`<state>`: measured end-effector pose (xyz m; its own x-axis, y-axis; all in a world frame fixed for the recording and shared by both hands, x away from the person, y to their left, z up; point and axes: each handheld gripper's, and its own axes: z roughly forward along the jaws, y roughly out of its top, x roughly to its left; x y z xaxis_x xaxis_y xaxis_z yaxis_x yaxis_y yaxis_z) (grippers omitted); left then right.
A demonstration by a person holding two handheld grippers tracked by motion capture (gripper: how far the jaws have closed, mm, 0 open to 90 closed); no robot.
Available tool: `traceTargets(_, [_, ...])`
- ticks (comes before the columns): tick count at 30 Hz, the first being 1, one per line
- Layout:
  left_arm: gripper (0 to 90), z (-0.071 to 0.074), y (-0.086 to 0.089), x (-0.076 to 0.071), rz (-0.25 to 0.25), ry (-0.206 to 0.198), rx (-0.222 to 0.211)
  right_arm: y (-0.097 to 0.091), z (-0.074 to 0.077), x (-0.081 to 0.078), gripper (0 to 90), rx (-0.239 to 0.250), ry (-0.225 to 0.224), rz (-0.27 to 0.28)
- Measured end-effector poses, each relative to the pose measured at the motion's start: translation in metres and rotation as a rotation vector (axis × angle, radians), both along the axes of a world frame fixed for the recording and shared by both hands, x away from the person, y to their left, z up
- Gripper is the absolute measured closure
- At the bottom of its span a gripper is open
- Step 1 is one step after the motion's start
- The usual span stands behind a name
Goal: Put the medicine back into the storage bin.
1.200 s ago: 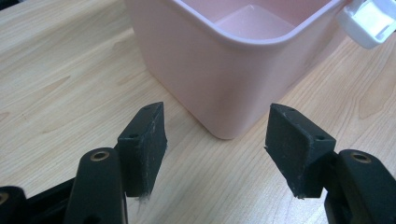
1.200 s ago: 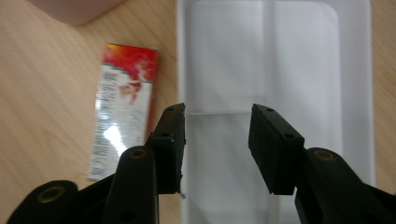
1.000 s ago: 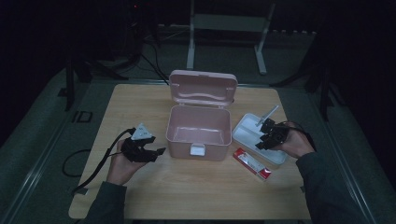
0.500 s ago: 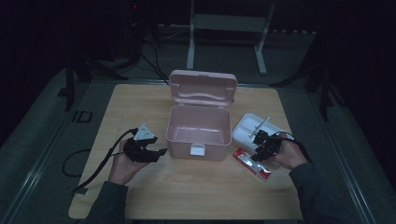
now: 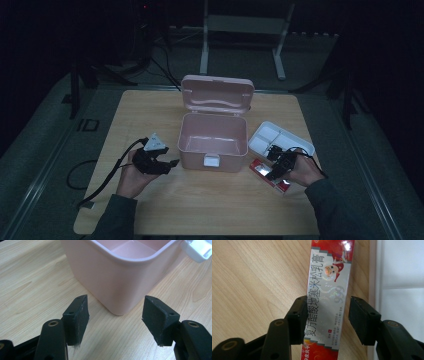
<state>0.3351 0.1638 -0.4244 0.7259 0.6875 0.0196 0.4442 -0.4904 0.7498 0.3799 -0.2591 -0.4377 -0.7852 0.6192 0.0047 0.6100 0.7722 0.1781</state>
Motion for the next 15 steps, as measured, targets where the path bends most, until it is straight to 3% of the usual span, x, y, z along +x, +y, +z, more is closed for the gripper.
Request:
traceTargets(7, [37.6, -0.0006, -0.0005, 0.0001, 0.0, 0.001, 0.002, 0.0027, -0.0031, -0.0016, 44.8, -0.002, 0.005, 0.001])
traceTargets(15, [37.6, -0.0008, -0.0004, 0.0001, 0.0, 0.001, 0.003, 0.0049, -0.0074, -0.0002, 49.1, -0.025, 0.012, 0.015])
